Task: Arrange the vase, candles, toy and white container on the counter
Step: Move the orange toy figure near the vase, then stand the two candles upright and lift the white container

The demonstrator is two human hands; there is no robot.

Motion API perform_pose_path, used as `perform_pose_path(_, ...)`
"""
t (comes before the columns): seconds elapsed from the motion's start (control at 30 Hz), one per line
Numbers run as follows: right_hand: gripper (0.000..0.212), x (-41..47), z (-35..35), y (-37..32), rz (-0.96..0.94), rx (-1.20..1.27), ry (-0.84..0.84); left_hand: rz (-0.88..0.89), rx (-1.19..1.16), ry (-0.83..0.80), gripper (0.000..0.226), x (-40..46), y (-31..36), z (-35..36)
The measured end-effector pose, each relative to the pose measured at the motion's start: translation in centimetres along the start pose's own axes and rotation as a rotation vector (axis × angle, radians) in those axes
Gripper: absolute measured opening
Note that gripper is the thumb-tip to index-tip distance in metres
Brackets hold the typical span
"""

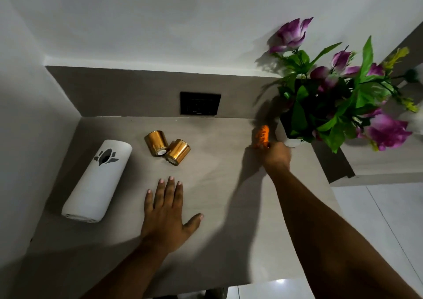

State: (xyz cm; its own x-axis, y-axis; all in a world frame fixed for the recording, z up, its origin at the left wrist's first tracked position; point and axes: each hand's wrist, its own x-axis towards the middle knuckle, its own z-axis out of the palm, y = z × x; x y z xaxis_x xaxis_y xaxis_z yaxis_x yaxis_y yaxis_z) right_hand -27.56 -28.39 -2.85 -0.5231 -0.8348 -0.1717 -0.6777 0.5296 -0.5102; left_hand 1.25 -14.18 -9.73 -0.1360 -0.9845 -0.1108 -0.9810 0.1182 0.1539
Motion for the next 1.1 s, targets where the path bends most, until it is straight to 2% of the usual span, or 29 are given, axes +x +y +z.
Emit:
perform_pose_path(0.07,0.042,0.7,-0.2,0.5,-0.014,0.000,-0.023,-0.002,-0.004,-0.003,0.100,0.0,0.0,0.0)
perform_pose_path(0.17,0.045,0.1,-0.6,-0.1,0.001,0.083,-0.013,-0.003,0.007,-0.024,0.102,0.0,0.0,-0.3)
perform_pose_path(0.23,0.050,-1.6,-0.8,-0.8,0.013,0.212,0.121,-0.006,-0.035,-0.017,0.100,-0.1,0.1,-0.9)
perform_pose_path(0.3,0.045,-4.5,-0.4,-1.9,-0.070,0.326,0.317,-0.063,-0.239,0.066,0.096,0.0,0.2,-2.0)
perform_pose_path(0.33,0.041,-5.9,0.2,-2.7,-0.118,0.373,0.357,-0.116,-0.372,0.125,0.091,0.2,0.2,-2.8)
perform_pose_path(0.37,0.039,-7.1,1.0,-3.7,-0.140,0.427,0.317,-0.172,-0.486,0.178,0.083,0.7,0.1,-3.5)
perform_pose_path(0.4,0.038,-8.1,2.1,-5.0,-0.128,0.473,0.191,-0.226,-0.573,0.219,0.070,1.4,0.0,-4.3)
perform_pose_path(0.5,0.047,-10.0,6.3,-9.3,0.003,0.485,-0.275,-0.361,-0.745,0.279,0.030,5.0,-0.6,-7.4)
perform_pose_path(0.6,0.057,-10.6,9.4,-12.5,0.146,0.481,-0.439,-0.574,-0.748,0.344,0.035,9.3,-1.5,-9.9)
perform_pose_path(0.7,0.057,-10.2,10.6,-13.7,0.123,0.403,-0.433,-0.756,-0.715,0.255,0.051,13.0,-2.3,-11.0)
perform_pose_path(0.8,0.043,-9.6,11.1,-14.5,0.025,0.298,-0.370,-0.809,-0.701,0.102,0.053,15.6,-3.6,-11.2)
perform_pose_path(0.9,0.029,-9.3,10.8,-15.1,0.021,0.277,-0.372,-0.773,-0.650,-0.048,0.061,16.5,-4.2,-11.5)
perform_pose_path(1.0,0.039,-8.2,10.0,-14.7,0.026,0.224,-0.378,-0.713,-0.611,-0.131,0.061,17.1,-3.7,-11.6)
perform_pose_path(1.1,0.051,-6.2,9.1,-13.3,-0.005,0.184,-0.317,-0.681,-0.647,-0.123,0.063,17.4,-3.2,-11.8)
